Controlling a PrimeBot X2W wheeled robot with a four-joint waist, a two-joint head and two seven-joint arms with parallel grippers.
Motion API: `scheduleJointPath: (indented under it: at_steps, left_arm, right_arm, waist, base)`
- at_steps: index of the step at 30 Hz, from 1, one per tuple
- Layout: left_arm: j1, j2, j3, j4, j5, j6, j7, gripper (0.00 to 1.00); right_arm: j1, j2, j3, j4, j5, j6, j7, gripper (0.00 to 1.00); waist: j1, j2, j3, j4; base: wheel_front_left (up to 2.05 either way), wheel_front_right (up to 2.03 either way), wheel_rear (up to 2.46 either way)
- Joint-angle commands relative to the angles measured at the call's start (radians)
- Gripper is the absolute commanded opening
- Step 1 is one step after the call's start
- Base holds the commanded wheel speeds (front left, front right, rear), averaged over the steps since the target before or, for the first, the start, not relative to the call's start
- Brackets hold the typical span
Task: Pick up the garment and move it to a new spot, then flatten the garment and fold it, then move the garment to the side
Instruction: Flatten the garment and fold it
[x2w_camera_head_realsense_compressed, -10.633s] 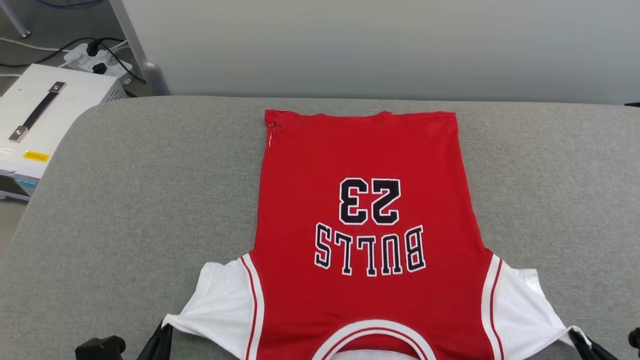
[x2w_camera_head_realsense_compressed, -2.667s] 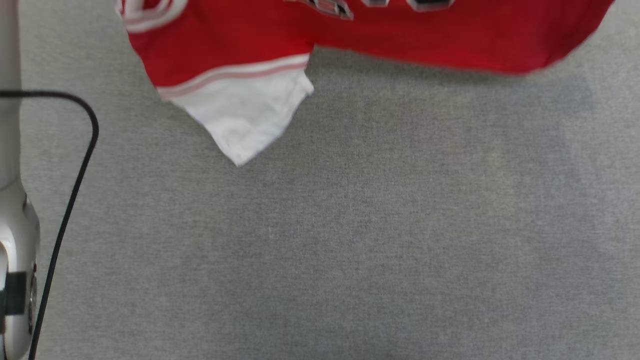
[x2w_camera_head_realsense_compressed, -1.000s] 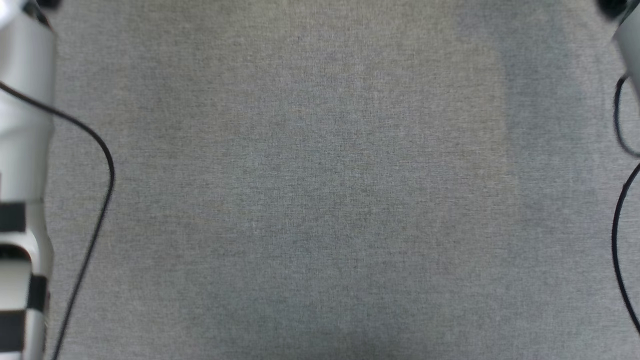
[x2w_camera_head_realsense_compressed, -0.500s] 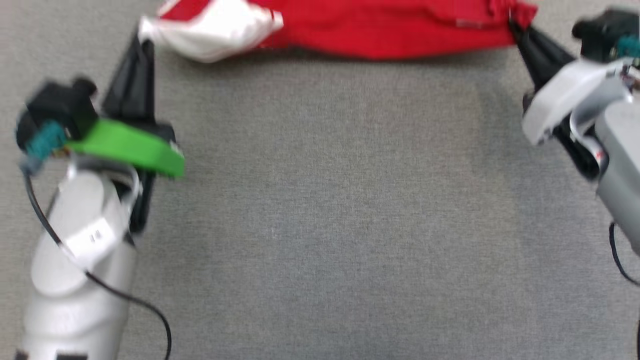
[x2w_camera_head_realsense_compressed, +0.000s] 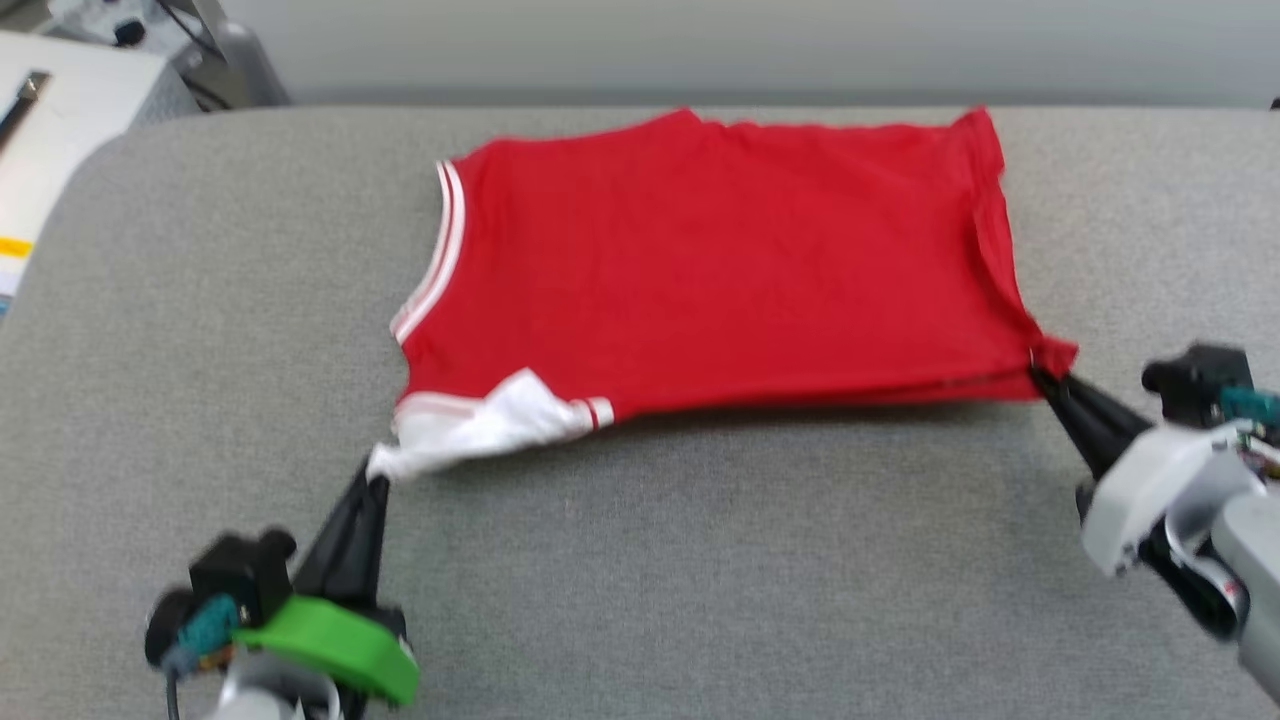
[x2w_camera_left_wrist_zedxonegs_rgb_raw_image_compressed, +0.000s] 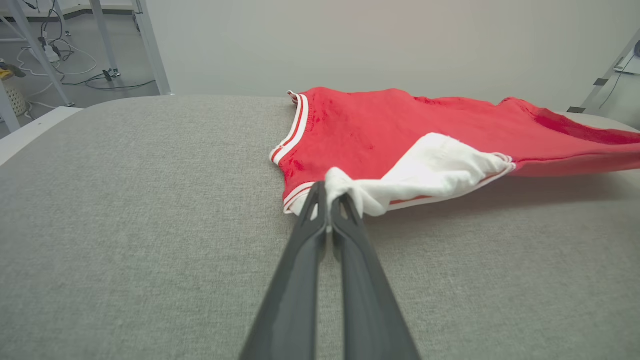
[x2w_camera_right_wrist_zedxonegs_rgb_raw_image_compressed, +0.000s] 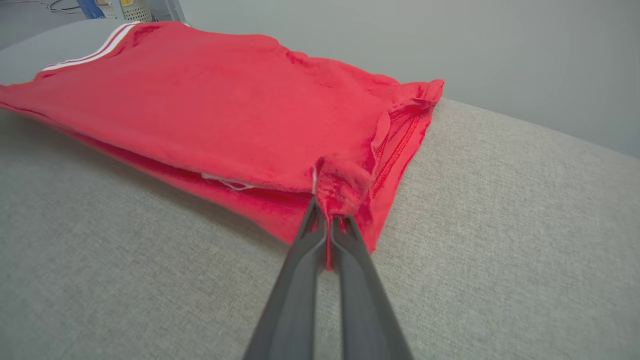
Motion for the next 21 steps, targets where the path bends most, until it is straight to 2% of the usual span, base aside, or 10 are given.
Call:
scheduleJointPath:
  at_steps: [1, 12, 21]
  left_arm:
    - [0.043, -0.007, -0.002, -0.006, -0.012, 0.0, -0.006, 0.0]
    - [0.264, -0.011, -0.019, -0.062, -0.063, 0.015, 0.062, 0.0]
    - [0.305, 0.004, -0.045, -0.072, -0.06, 0.018, 0.093, 0.0]
  right_arm:
    - [0.044, -0.013, -0.007, -0.016, 0.012, -0.001, -0.004, 0.0]
    - [0.364, -0.058, -0.144, -0.142, 0.031, -0.001, 0.009, 0.0]
    - [0.554, -0.05, -0.314, -0.268, -0.013, -0.001, 0.092, 0.0]
  waist:
    - [0.0002, -0.0001, -0.064, -0.001]
    - [0.0002, -0.0001, -0.139, 0.019]
    - [0.0002, -0.0001, -0.139, 0.029]
  base:
    - [0.0, 0.0, 0.0]
    - [0.0, 0.0, 0.0]
    - [0.0, 0.0, 0.0]
